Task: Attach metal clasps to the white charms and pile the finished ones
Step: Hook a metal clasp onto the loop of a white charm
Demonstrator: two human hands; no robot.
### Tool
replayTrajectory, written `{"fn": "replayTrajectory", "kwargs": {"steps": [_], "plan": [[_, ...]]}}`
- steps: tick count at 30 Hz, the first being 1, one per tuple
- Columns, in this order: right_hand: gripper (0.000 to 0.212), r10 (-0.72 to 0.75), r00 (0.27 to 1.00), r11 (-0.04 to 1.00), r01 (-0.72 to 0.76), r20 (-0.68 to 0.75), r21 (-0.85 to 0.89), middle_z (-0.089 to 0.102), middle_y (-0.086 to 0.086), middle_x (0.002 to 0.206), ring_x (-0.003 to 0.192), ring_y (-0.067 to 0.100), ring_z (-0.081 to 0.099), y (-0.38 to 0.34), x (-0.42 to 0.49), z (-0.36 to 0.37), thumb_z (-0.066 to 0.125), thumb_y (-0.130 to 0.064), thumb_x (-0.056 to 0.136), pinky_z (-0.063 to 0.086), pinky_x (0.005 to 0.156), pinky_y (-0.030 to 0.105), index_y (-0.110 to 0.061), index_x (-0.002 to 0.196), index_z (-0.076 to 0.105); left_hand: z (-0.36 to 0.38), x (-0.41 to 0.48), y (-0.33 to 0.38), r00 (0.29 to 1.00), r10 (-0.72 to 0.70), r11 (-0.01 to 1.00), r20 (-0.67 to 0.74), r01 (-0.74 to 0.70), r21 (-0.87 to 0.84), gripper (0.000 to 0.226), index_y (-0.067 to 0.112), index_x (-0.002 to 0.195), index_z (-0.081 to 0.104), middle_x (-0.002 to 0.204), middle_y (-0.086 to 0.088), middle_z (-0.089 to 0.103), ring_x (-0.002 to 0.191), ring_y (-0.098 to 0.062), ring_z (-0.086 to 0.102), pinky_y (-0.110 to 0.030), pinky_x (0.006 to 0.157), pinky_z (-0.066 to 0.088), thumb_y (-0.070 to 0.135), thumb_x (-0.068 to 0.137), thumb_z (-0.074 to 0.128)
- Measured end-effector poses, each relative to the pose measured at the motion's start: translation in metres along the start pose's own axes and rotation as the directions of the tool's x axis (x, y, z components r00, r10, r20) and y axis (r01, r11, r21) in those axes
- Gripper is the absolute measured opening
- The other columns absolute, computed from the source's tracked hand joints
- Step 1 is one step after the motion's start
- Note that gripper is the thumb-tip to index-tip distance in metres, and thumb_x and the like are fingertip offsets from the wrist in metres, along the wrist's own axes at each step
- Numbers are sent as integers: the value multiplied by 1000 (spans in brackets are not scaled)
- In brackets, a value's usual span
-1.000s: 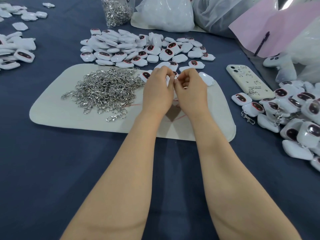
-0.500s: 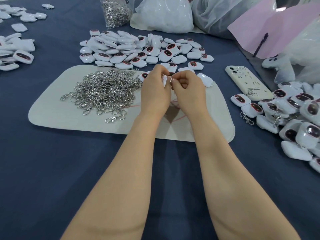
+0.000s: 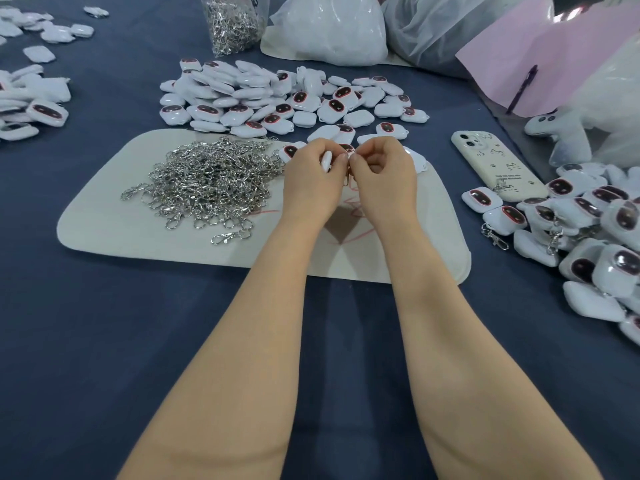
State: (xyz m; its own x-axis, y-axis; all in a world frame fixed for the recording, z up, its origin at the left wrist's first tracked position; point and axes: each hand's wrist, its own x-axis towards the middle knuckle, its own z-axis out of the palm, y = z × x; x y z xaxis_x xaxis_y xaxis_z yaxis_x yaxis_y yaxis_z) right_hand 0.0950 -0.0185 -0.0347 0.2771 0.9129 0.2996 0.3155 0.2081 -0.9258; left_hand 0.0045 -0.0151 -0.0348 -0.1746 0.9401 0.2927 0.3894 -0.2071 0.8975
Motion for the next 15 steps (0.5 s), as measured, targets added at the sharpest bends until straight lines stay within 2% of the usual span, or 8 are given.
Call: {"fn": "replayTrajectory", "kwargs": {"steps": [3,7,12,15], "plan": [[10,-43,999,998,44,14,-55,57,-9,77,71,7,55,1,0,0,57,-6,86,43,62,8,-15,86,54,1,0,0,1000,16,999,-5,-15,50,10,9,90,67,81,5,59,81,-10,52,-16,69,34,12,89,58],[12,-45,998,995,50,52,-82,55,-9,77,71,6,54,3,0,0,56,-4,87,45,67,13,-15,87,53,1,0,0,999,29,995,-13,-27,98,12,9,93,67,86,6,58,83,-10,50,-14,68,31,13,91,55],[14,-65,994,993,74,91,-93,53,-13,74,66,1,49,4,-1,-1,55,-2,86,43,67,16,-15,85,50,-1,0,0,1000,29,995,-6,-29,99,13,8,93,67,85,4,58,81,-12,51,-15,69,33,11,91,54],[12,-127,988,982,138,87,-129,51,-15,73,64,-2,48,5,-2,-1,54,-2,85,40,64,10,-13,87,50,-1,0,0,1000,28,994,-5,-28,103,13,9,92,67,83,5,57,80,-11,50,-15,67,31,11,91,54]]}}
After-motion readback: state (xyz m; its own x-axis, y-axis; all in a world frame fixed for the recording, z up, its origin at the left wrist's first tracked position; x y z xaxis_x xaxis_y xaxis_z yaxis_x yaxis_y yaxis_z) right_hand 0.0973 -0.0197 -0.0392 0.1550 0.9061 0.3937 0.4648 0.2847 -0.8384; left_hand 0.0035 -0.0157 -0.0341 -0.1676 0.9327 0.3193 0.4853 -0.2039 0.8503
